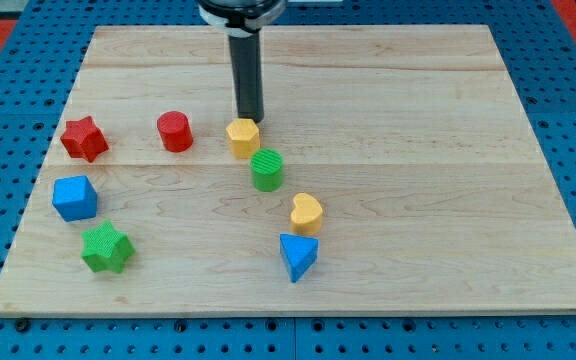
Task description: Nudge the blue triangle left a bit
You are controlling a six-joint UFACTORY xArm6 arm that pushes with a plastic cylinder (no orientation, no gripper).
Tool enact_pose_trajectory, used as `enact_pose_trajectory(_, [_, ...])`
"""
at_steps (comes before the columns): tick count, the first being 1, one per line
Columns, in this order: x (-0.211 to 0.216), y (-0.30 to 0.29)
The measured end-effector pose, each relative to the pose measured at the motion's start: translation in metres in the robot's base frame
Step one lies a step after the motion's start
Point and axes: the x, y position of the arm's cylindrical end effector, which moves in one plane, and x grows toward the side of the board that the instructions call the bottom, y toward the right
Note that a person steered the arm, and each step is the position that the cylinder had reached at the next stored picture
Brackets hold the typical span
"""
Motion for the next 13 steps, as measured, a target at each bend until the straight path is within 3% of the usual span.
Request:
enact_pose_trajectory(2, [-0.051,-0.003])
enact_pose_trajectory(11, [-0.065,0.021])
enact_pose_trajectory(12, [-0.042,0.037])
enact_pose_trajectory(13, [0.037,0.082])
